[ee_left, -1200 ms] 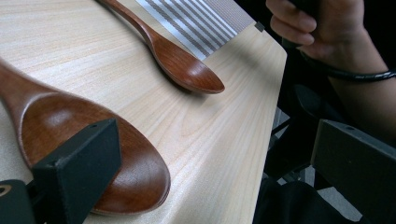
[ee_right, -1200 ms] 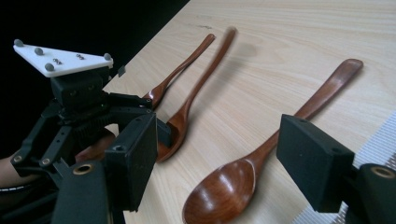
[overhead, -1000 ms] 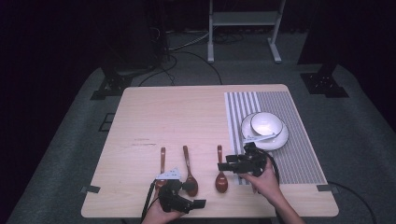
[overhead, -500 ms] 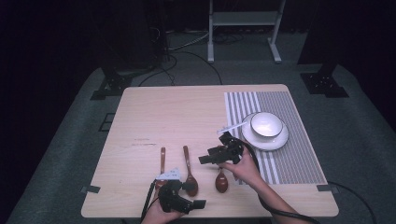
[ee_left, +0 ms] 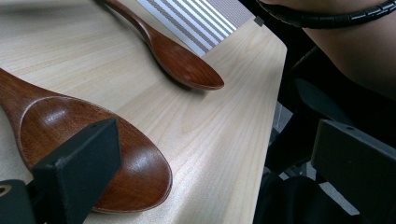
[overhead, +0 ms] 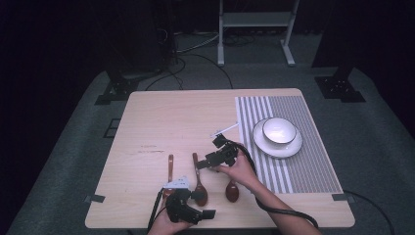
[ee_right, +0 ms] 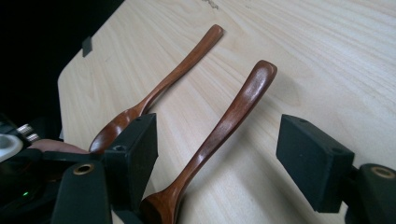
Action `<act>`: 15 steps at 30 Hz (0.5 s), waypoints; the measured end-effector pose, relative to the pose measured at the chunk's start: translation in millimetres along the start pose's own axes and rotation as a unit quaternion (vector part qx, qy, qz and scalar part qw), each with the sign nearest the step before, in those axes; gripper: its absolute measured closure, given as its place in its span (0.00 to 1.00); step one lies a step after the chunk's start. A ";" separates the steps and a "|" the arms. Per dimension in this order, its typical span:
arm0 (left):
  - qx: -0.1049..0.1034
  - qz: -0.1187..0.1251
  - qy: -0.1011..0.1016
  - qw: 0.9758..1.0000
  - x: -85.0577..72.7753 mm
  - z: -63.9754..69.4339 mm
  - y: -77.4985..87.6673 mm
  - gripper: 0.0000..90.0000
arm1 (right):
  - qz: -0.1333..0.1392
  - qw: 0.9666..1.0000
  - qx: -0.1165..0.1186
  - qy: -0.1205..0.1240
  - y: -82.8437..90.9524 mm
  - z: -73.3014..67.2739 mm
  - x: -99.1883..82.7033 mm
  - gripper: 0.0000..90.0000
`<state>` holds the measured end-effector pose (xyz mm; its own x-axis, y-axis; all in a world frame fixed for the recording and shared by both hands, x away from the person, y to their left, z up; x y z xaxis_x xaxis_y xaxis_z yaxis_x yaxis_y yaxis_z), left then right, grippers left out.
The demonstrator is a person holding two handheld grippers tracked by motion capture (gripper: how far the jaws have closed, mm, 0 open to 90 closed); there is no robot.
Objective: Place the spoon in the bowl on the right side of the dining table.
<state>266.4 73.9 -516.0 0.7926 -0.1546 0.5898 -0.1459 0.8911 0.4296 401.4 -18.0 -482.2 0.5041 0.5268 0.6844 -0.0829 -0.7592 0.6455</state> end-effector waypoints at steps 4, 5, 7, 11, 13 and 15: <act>0.000 0.000 -0.001 1.000 0.0 0.0 0.0 0.00 | -0.012 1.000 -0.004 0.001 -8.0 2.1 3.4 0.31; -0.001 0.000 -0.001 1.000 0.0 0.0 -0.1 0.00 | -0.014 1.000 -0.005 0.001 -9.7 2.5 4.0 0.31; -0.001 0.000 -0.002 1.000 0.0 -0.1 -0.2 0.00 | -0.019 1.000 -0.006 0.002 -12.9 3.1 4.9 0.31; -0.001 0.000 -0.002 1.000 0.1 -0.3 -0.1 0.00 | -0.025 1.000 -0.008 -0.001 -17.8 4.2 7.4 0.32; -0.001 0.000 -0.001 1.000 0.2 -0.3 0.0 0.00 | -0.026 1.000 -0.011 -0.001 -20.1 5.5 8.7 0.33; -0.002 -0.001 -0.002 1.000 0.1 -0.4 0.2 0.00 | -0.032 0.999 -0.016 -0.004 -22.3 6.5 9.6 0.35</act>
Point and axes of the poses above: each handheld gripper's, and its own axes: y roughly backward along the jaws, x roughly out of its top, z roughly to its right, the point moved 6 cm from there along -y, roughly forward along the jaws, and after that the axes turned 14 degrees about y, right-handed, at the moved point
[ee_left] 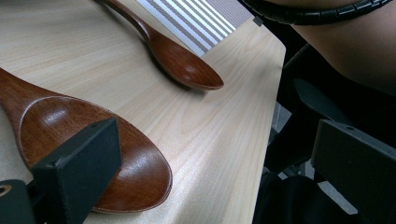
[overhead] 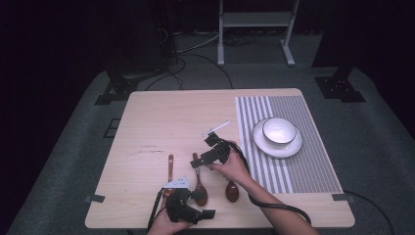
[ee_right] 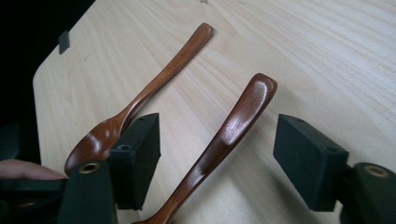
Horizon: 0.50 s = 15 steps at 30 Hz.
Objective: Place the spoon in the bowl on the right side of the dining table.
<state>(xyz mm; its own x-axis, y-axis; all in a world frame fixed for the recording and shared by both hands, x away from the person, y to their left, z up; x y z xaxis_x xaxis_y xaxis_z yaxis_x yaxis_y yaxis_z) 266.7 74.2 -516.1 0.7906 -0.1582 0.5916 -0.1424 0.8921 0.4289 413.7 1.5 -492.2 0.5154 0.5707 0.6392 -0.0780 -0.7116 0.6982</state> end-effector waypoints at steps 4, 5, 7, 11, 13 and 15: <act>0.001 0.000 -0.002 1.000 -0.1 0.1 -0.3 0.00 | -0.010 1.000 -0.011 -0.004 -4.7 3.1 0.7 0.40; 0.001 0.000 -0.002 1.000 -0.1 0.2 -0.3 0.00 | -0.010 1.000 -0.014 -0.003 -5.7 4.3 0.9 0.41; 0.000 0.000 -0.002 1.000 -0.1 0.1 -0.2 0.00 | -0.010 1.000 -0.016 -0.005 -7.2 6.2 1.0 0.43; 0.000 -0.001 -0.001 1.000 -0.1 0.1 -0.2 0.00 | -0.014 1.000 -0.023 -0.012 -10.5 9.1 0.2 0.47; 0.001 -0.001 -0.002 1.000 -0.2 0.2 -0.3 0.00 | -0.017 0.999 -0.024 -0.014 -12.0 9.5 0.2 0.51; 0.001 -0.002 -0.003 1.000 -0.2 0.2 -0.2 0.00 | -0.017 0.999 -0.025 -0.014 -13.6 10.1 0.7 0.54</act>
Point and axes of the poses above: each handheld gripper's, and its own axes: y roughly backward along the jaws, x roughly out of its top, z roughly to its right, the point moved 6 cm from there along -y, roughly forward along the jaws, and after that the axes turned 14 degrees about y, right-handed, at the moved point
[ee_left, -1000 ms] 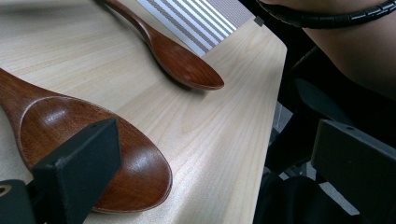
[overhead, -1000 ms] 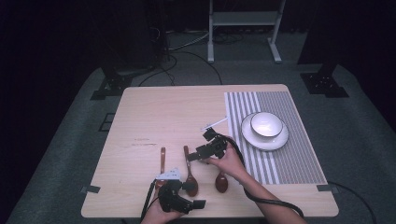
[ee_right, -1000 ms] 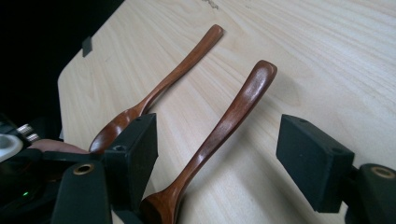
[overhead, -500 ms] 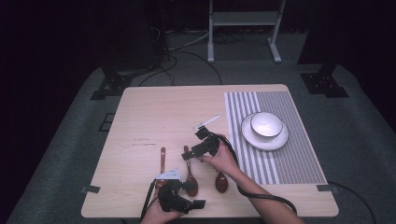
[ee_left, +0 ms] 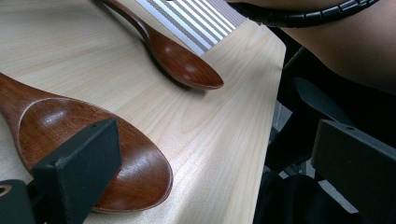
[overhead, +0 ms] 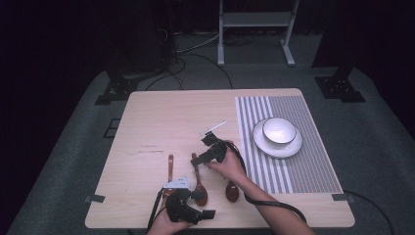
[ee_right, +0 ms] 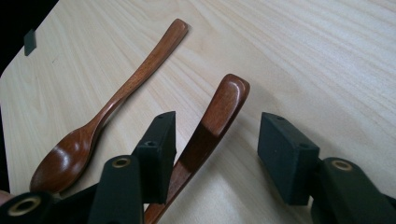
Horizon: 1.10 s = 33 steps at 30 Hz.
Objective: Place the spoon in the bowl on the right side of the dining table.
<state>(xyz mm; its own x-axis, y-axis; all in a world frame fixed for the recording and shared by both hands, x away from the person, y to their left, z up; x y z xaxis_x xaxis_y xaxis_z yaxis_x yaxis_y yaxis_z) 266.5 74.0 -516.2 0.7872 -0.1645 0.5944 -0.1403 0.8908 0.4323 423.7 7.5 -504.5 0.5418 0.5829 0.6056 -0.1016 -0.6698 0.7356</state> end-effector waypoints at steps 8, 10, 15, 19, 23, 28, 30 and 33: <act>0.000 0.002 0.004 1.000 -0.1 0.2 0.4 0.00 | -0.005 1.000 -0.005 -0.004 -5.6 4.6 1.2 0.69; 0.002 0.002 0.003 1.000 -0.2 0.3 0.2 0.00 | -0.001 1.000 -0.002 -0.012 -4.4 4.0 1.4 0.70; 0.004 -0.002 -0.002 1.000 -0.7 0.6 0.3 0.00 | 0.032 0.999 0.026 -0.030 3.4 2.7 2.6 0.75; 0.004 -0.001 -0.002 1.000 -0.6 0.8 0.0 0.00 | 0.059 0.995 0.053 -0.054 11.2 4.3 2.3 0.79; 0.000 0.003 0.005 1.000 -0.2 0.7 0.2 0.00 | 0.068 0.993 0.063 -0.067 14.2 4.2 1.6 0.81; -0.003 0.005 0.005 1.000 0.2 0.9 0.2 0.00 | 0.085 0.990 0.079 -0.074 19.3 1.5 4.5 0.85; -0.009 0.005 0.007 1.000 0.2 1.6 0.6 0.00 | 0.091 0.989 0.087 -0.078 21.3 0.3 5.9 0.88; -0.013 0.009 0.008 1.000 0.2 2.4 1.4 0.00 | 0.100 0.986 0.102 -0.089 24.8 -1.0 7.8 0.92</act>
Point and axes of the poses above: each handheld gripper's, and its own axes: y roughly backward along the jaws, x roughly out of its top, z roughly to its right, the point moved 6 cm from there along -y, roughly forward along the jaws, and after that the axes turned 14 degrees about y, right-handed, at the moved point
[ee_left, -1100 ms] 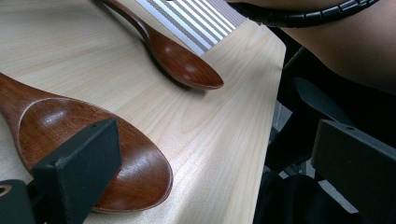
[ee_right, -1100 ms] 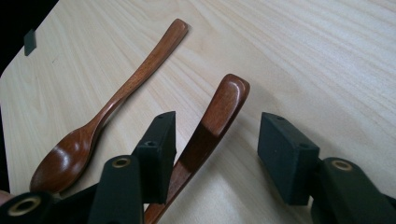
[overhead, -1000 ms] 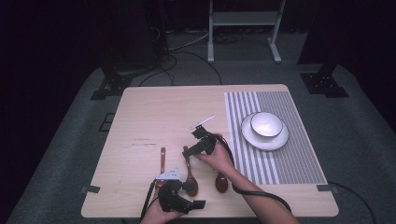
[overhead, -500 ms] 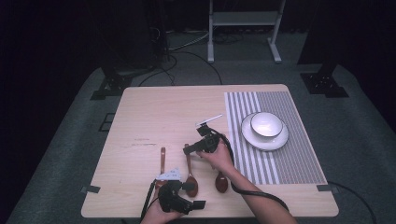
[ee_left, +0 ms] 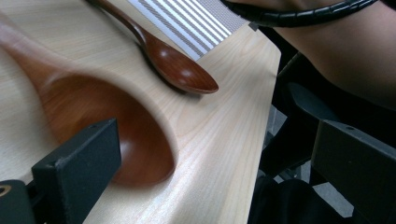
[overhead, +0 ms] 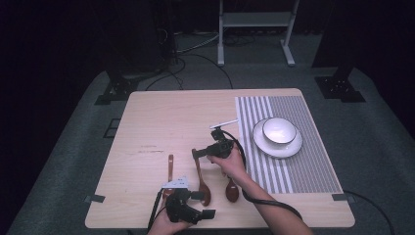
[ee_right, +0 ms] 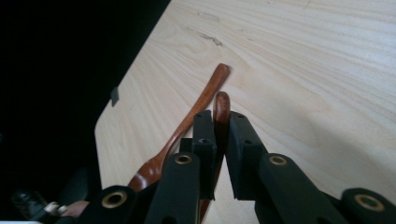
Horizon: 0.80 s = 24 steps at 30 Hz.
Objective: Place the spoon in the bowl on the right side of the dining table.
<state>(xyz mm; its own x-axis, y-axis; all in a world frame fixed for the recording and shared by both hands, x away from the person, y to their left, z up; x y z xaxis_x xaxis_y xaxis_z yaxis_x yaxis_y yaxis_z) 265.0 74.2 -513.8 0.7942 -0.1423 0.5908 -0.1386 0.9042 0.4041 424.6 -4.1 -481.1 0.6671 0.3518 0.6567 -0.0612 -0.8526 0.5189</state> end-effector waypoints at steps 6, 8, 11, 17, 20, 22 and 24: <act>-0.018 0.012 -0.009 1.000 1.8 6.0 1.5 0.00 | 0.018 1.000 0.001 -0.002 14.8 0.6 5.7 0.93; -0.018 0.015 -0.011 1.000 2.4 6.2 2.9 0.00 | 0.028 1.000 0.001 -0.003 23.4 2.0 8.6 0.93; -0.018 0.018 -0.011 1.000 2.4 6.2 4.3 0.00 | 0.038 0.999 -0.006 -0.002 38.4 4.1 12.1 0.93; -0.019 0.016 -0.011 1.000 1.4 6.9 2.3 0.00 | 0.070 0.997 -0.034 -0.014 74.3 14.5 16.9 0.93; -0.021 0.016 -0.008 1.000 1.0 6.8 2.0 0.00 | 0.082 0.995 -0.041 -0.028 89.7 20.5 16.8 0.93; -0.020 0.017 -0.009 1.000 1.2 6.5 2.4 0.00 | 0.088 0.994 -0.050 -0.033 98.0 24.9 16.4 0.93; -0.020 0.018 -0.008 1.000 1.4 5.9 2.9 0.00 | 0.098 0.993 -0.059 -0.038 109.6 29.7 16.7 0.93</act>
<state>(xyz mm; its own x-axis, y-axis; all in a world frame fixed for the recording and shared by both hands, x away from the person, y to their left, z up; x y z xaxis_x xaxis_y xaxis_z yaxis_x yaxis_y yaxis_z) 262.2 74.2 -507.6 0.7792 -0.1160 0.6159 -0.1429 0.9239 0.3549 451.1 -103.2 -429.6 0.6878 0.1503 0.7101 -0.2780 -0.8492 0.4490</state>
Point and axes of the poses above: each handheld gripper's, and its own axes: y roughly backward along the jaws, x roughly out of its top, z roughly to its right, the point moved 6 cm from there along -y, roughly forward along the jaws, and after that the axes turned 14 degrees about y, right-handed, at the moved point
